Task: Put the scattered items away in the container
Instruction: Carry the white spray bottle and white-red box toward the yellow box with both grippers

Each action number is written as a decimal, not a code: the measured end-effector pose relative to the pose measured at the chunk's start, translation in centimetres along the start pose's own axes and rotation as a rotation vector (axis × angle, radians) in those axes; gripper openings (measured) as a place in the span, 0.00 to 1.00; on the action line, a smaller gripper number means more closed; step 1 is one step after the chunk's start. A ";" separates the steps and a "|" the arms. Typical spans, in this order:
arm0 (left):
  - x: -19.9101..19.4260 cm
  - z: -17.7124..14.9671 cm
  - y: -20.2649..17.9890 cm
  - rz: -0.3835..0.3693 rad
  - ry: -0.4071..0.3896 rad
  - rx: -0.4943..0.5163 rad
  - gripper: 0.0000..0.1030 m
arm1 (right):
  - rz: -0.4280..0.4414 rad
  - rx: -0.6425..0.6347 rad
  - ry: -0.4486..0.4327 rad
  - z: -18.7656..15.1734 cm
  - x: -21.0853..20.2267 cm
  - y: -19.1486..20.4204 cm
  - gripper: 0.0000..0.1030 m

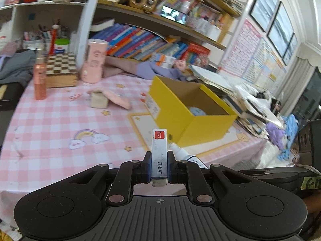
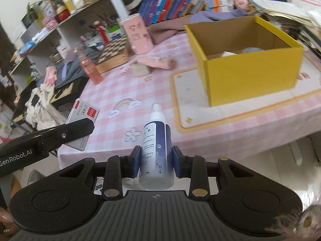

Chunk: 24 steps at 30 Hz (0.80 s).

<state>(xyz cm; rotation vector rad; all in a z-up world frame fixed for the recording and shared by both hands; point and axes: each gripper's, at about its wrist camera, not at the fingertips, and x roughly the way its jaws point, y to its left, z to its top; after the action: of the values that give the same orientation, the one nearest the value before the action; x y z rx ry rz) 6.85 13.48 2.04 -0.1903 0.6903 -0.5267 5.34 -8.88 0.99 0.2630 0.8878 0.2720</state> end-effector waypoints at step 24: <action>4.2 0.3 -5.7 -0.186 0.091 0.122 0.13 | -0.144 0.162 -0.062 -1.8 -4.2 -5.1 0.29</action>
<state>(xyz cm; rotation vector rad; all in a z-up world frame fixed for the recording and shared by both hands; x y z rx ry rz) 7.49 6.45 1.82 -0.1175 0.7302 -0.7570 2.07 -14.85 1.23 0.3544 0.8642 0.0577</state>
